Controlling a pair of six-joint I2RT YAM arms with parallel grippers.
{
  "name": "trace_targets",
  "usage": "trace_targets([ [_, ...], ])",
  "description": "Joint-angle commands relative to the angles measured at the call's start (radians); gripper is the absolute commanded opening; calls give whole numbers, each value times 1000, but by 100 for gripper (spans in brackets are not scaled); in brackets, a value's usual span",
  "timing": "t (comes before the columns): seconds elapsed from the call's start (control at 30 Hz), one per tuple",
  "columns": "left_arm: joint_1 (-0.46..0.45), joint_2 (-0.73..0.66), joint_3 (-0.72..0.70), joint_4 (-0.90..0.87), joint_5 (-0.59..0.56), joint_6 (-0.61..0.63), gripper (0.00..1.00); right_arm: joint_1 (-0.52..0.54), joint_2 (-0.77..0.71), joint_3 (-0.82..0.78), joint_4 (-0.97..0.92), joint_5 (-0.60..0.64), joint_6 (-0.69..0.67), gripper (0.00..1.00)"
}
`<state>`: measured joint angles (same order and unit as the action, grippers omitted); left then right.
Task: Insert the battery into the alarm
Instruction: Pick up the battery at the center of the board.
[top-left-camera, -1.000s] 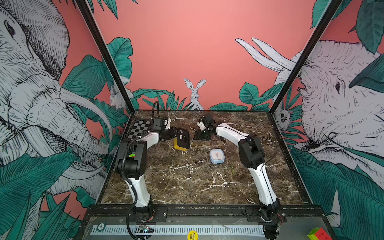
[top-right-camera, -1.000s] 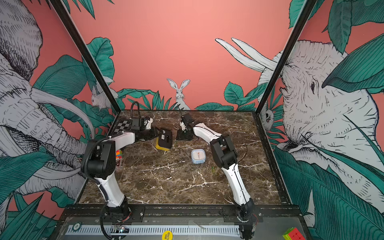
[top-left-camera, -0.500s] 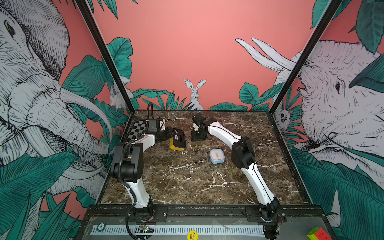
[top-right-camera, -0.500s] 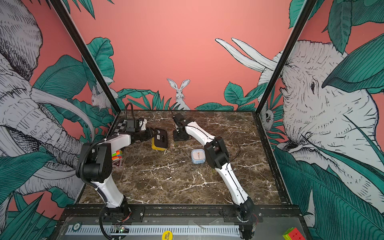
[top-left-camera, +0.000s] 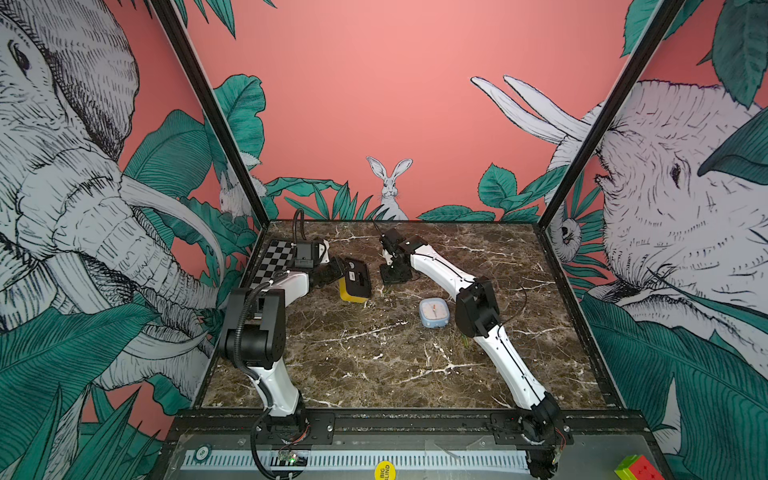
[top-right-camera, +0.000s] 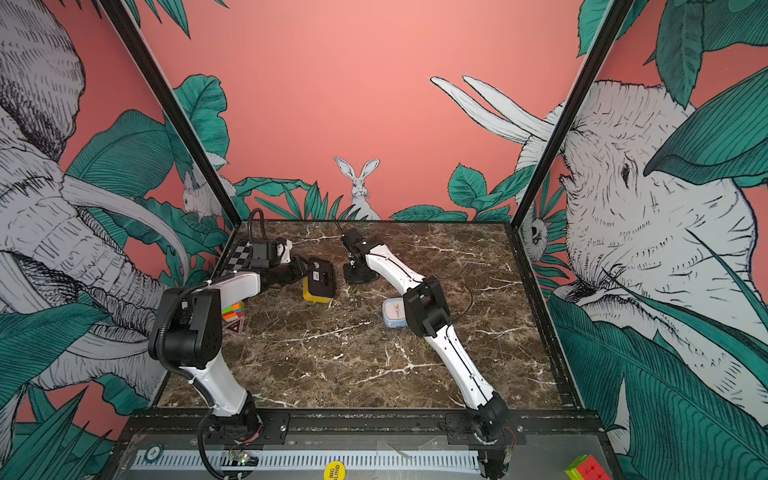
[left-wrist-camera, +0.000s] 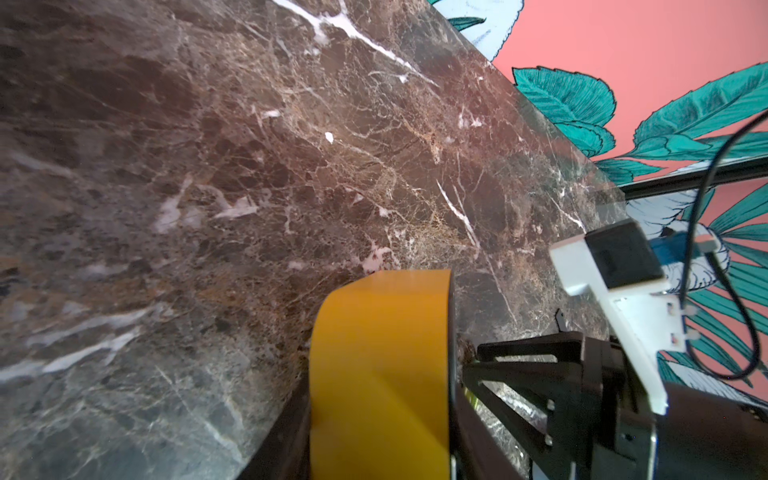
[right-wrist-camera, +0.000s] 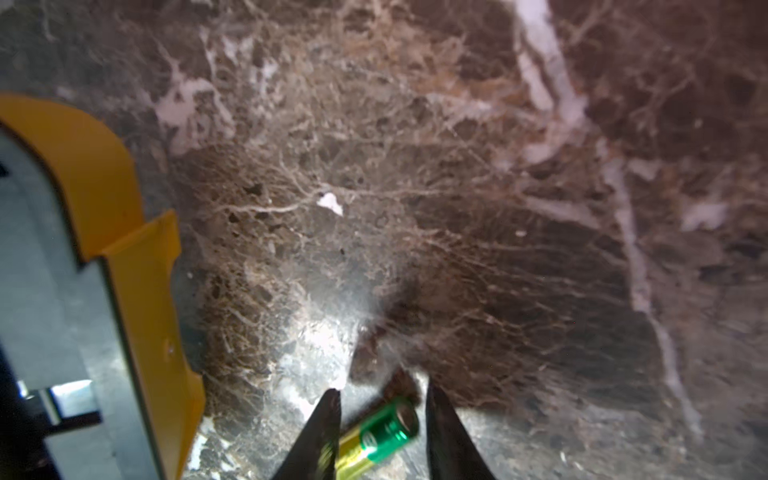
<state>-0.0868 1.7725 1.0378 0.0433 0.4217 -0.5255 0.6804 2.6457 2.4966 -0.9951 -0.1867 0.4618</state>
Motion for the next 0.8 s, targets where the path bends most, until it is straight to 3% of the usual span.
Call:
trace_targets([
  [0.0,5,-27,-48,-6,-47,-8,35,13,31,16,-79,28,-24,35],
  [0.17,6,-27,-76,35,-43,-50,35,26,41,51,-163,51,-59,45],
  [0.33,6,-19,-97,62,-39,-73,35,25,-16,-40,-102,72,-59,49],
  [0.47,6,-22,-104,64,-43,-77,35,27,38,50,-176,59,-69,42],
  [0.77,4,-16,-130,103,-32,-131,34,27,19,1,-181,70,-126,31],
])
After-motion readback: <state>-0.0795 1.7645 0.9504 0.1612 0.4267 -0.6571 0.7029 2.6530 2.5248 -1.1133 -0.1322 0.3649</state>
